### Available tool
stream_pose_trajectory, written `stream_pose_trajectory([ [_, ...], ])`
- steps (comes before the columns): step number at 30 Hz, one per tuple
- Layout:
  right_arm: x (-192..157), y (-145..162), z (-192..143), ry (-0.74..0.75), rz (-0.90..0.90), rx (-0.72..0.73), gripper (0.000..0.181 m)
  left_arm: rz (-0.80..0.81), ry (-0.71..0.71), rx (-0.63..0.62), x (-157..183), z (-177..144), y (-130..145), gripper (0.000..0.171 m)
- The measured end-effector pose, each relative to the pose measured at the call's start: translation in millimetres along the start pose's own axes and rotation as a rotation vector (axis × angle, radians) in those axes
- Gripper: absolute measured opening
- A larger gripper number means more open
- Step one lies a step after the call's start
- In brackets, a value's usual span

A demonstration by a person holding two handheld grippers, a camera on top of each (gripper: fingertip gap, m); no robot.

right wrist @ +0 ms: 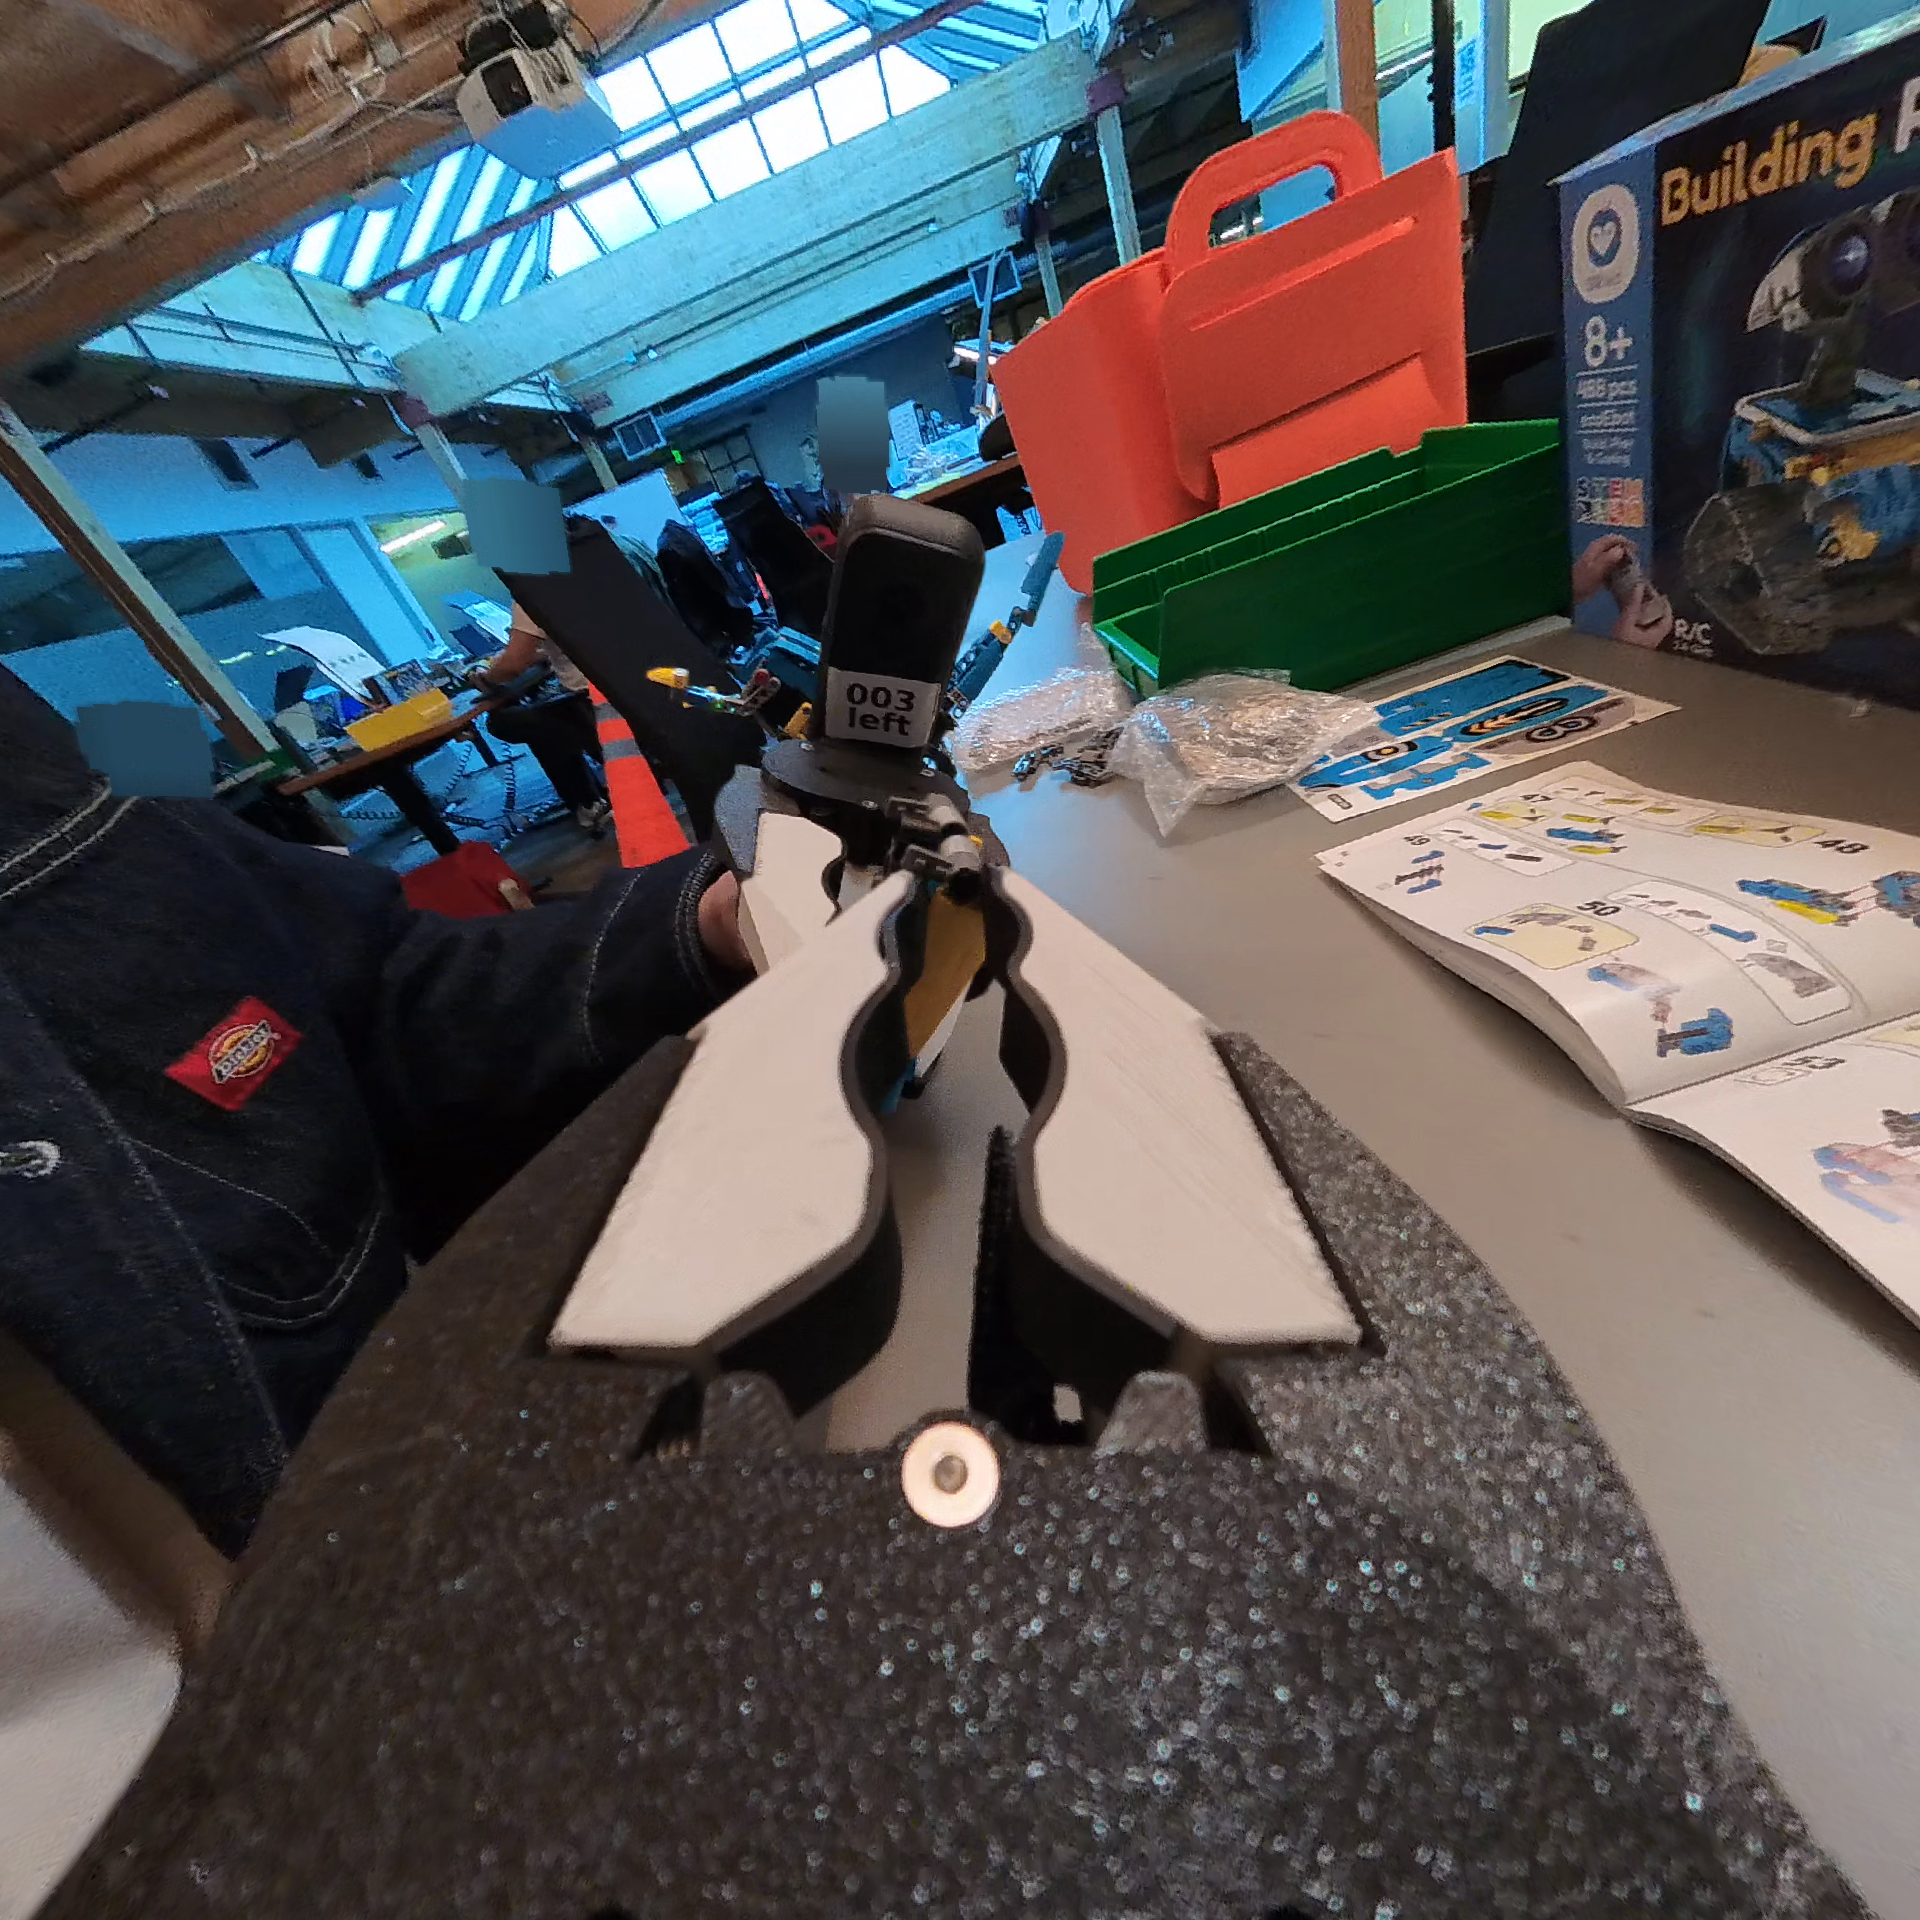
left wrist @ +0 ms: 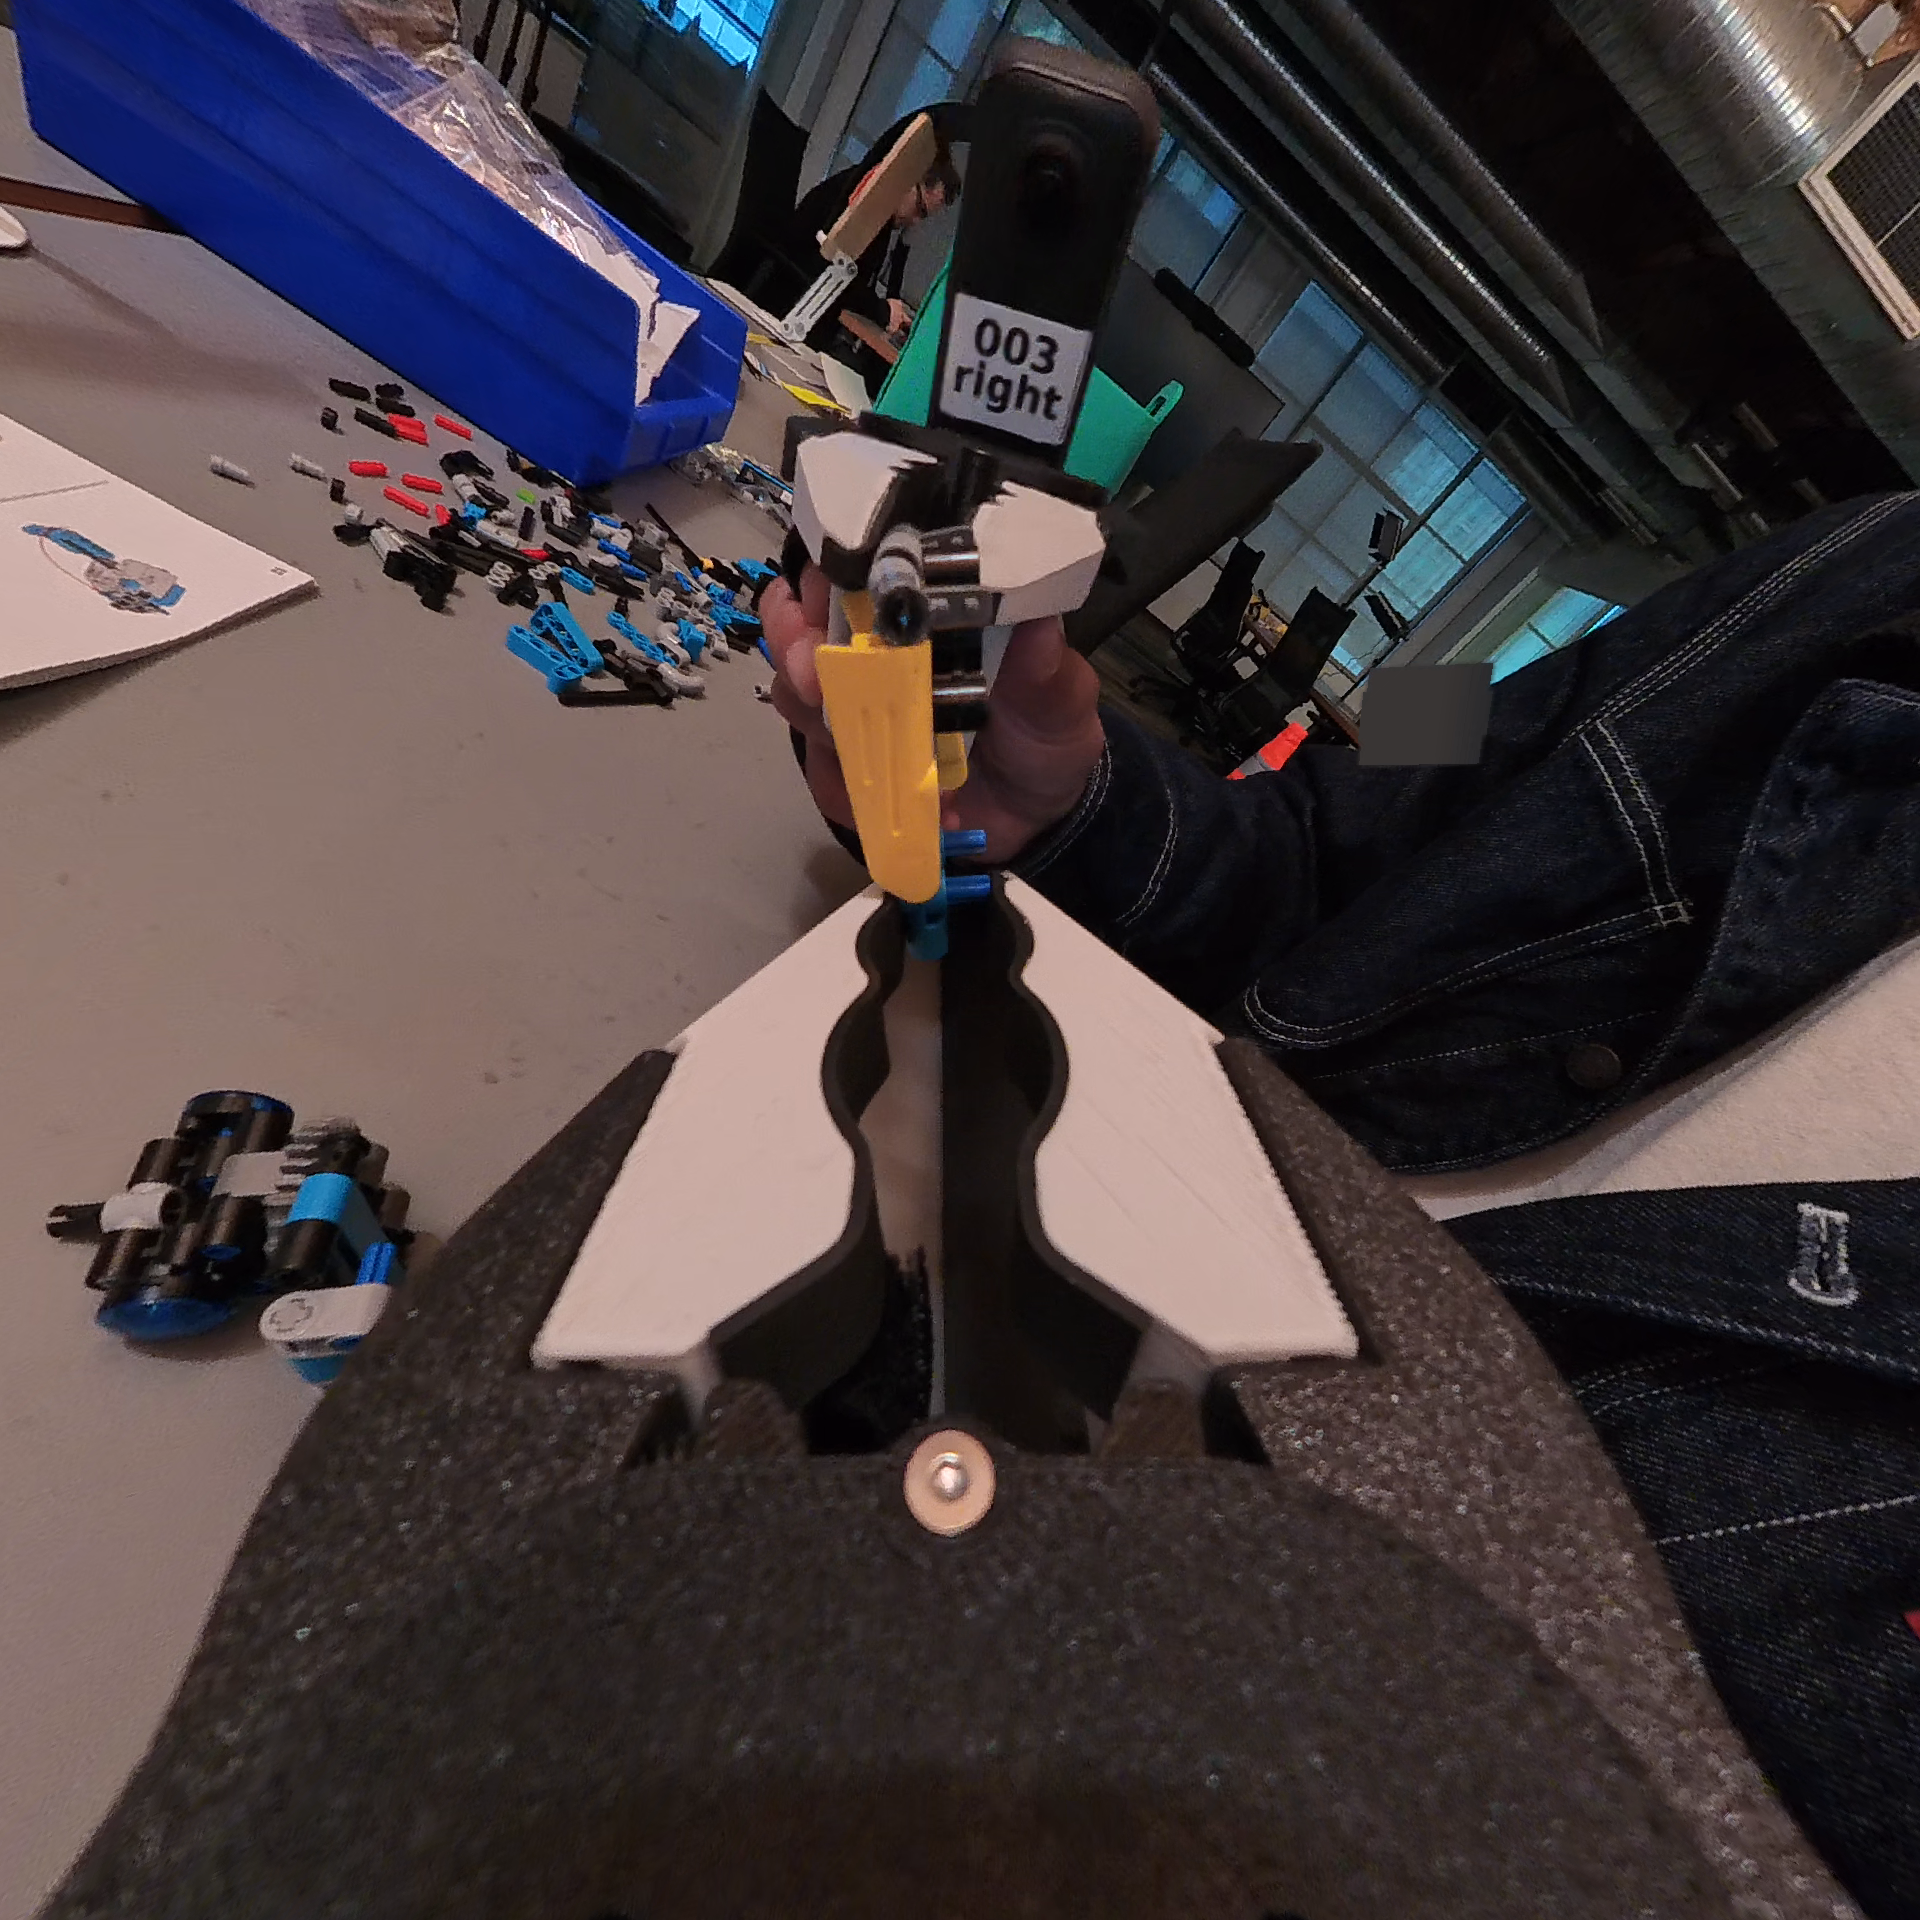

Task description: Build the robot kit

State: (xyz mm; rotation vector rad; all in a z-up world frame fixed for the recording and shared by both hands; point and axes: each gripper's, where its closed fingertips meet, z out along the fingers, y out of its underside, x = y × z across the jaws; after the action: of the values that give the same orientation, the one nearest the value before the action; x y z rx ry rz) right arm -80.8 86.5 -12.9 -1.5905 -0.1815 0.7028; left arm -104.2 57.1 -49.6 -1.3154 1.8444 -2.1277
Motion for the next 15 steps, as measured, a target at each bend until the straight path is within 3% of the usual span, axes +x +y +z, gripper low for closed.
stream_pose_trajectory([
  [5,0,-1,0,-0.044,0.077,0.022,0.010,-0.026,0.014,0.009,0,-1,-1,0.015],
  [10,15,-9,-9,0.025,0.070,0.065,0.024,-0.124,-0.045,0.075,-21,-11,-9,0.016],
  [15,23,4,-4,0.092,0.024,-0.005,0.032,-0.231,-0.017,0.132,-27,-19,-14,0.016],
])
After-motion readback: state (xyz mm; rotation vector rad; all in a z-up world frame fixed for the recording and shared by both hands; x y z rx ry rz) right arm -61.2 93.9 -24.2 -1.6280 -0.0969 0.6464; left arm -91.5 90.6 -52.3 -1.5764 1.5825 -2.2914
